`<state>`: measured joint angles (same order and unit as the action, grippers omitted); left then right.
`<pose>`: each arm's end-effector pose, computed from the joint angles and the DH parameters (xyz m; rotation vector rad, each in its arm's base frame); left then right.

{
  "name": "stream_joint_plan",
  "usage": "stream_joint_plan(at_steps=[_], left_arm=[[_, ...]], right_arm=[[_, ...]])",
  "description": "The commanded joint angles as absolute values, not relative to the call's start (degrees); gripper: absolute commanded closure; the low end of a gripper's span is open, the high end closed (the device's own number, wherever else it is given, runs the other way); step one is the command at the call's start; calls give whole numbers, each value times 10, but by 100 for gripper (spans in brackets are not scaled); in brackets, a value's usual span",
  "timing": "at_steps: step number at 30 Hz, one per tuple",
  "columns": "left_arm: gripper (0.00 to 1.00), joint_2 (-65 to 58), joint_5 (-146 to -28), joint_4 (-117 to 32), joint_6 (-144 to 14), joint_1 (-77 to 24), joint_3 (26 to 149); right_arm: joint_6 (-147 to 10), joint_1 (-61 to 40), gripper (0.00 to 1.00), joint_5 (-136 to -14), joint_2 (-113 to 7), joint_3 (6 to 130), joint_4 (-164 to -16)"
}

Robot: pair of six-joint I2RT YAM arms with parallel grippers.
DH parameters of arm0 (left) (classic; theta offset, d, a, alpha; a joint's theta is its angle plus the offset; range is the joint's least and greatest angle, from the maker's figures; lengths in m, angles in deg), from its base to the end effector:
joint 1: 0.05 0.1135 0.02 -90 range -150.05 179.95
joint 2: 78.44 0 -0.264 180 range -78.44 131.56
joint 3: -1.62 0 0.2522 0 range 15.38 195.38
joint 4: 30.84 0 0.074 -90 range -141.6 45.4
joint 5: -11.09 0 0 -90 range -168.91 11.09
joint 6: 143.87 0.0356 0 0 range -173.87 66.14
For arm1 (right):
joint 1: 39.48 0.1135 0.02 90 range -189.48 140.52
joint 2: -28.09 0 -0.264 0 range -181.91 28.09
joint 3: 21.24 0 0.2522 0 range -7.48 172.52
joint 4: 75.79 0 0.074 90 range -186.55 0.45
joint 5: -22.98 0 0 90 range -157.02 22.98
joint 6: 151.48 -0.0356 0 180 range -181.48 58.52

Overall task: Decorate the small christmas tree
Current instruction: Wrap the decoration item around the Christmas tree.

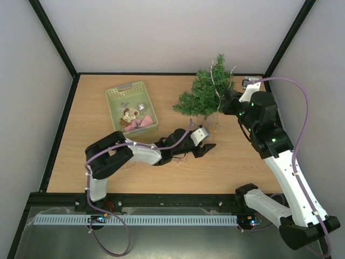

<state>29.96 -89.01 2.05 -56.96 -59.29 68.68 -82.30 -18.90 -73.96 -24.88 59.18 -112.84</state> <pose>0.1995 -0.3474 0.1814 0.9719 1.5295 -0.9430 0.1788 0.0717 0.4223 -0.0874 1.7776 0.6317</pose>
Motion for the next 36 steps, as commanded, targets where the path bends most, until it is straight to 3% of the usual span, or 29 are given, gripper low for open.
stream_joint_plan(at_steps=[1,9,11,14,16,21,24,28,36], left_arm=[[44,347,-875,88,-589,-593,735],[53,376,-880,125,-608,-592,732],[62,380,-890,115,-609,-591,736],[86,374,-918,119,-625,-583,725],[96,358,-943,130,-638,-574,705],[98,263,-943,212,-672,-555,593],[98,205,-924,180,-668,-554,558],[98,116,-893,145,-665,-554,506],[98,-35,-861,23,-653,-553,499]], right_arm=[[-832,-192,98,-742,-242,590,-1108],[-835,-192,98,-749,-241,581,-1101],[-834,-191,98,-747,-240,578,-1100],[-829,-192,98,-742,-239,578,-1103],[-827,-192,98,-740,-240,579,-1104],[-812,-191,97,-744,-240,582,-1129],[-794,-191,93,-722,-234,577,-1148],[-778,-192,95,-704,-229,583,-1159],[-762,-191,94,-681,-230,573,-1161]])
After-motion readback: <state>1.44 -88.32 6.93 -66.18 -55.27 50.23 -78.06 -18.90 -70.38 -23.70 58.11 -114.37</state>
